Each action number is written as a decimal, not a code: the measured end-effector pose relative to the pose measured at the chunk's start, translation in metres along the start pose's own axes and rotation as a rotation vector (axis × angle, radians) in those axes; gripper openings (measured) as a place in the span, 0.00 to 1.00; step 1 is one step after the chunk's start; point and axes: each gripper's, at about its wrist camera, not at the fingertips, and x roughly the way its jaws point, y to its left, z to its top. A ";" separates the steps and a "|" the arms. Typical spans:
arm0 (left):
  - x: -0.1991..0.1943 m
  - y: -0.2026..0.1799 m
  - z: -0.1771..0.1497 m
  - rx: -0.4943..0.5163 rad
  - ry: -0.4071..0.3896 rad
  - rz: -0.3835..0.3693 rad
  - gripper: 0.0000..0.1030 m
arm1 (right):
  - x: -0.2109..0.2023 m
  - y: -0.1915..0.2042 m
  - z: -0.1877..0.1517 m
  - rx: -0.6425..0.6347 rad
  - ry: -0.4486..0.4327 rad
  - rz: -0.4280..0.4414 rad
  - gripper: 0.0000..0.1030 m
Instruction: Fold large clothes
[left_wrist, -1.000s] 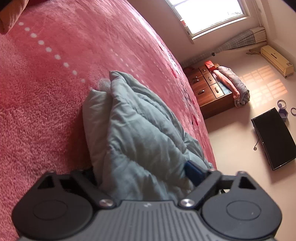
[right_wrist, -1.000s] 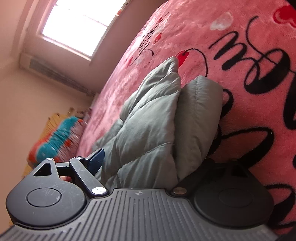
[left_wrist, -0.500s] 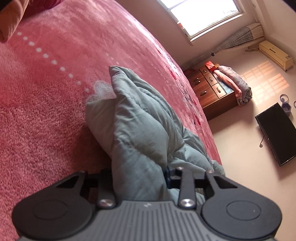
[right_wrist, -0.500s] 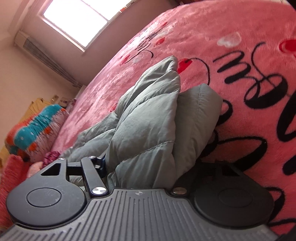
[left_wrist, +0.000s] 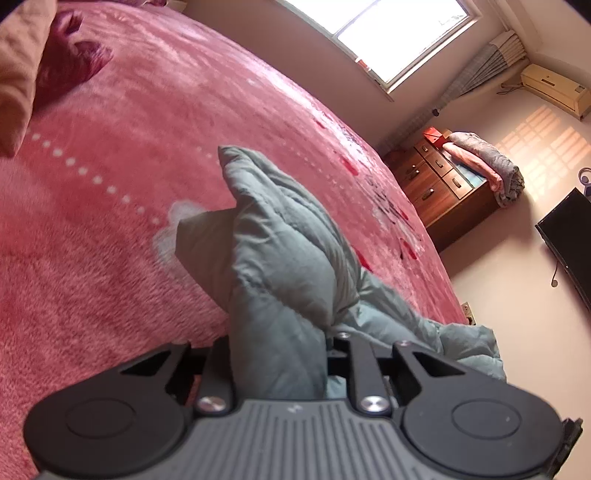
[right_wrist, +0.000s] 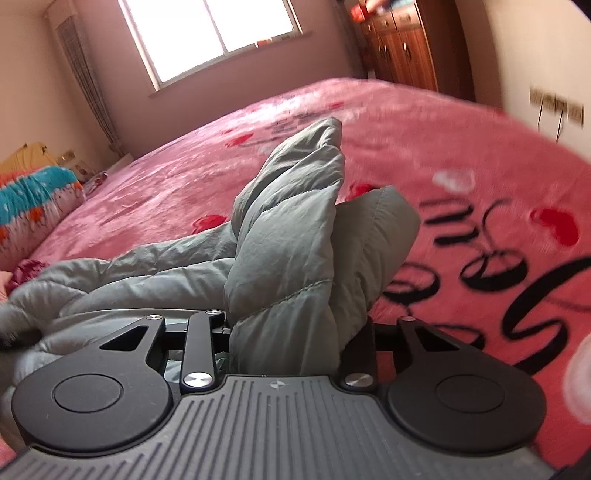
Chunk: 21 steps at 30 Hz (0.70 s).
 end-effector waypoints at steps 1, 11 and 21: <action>0.000 -0.005 0.003 0.008 -0.003 -0.002 0.17 | -0.002 0.000 0.001 -0.006 -0.014 -0.009 0.39; 0.034 -0.107 0.020 0.187 -0.003 -0.098 0.14 | -0.041 -0.043 0.023 0.020 -0.233 -0.165 0.33; 0.119 -0.221 0.004 0.318 0.031 -0.247 0.14 | -0.076 -0.137 0.056 0.079 -0.433 -0.397 0.33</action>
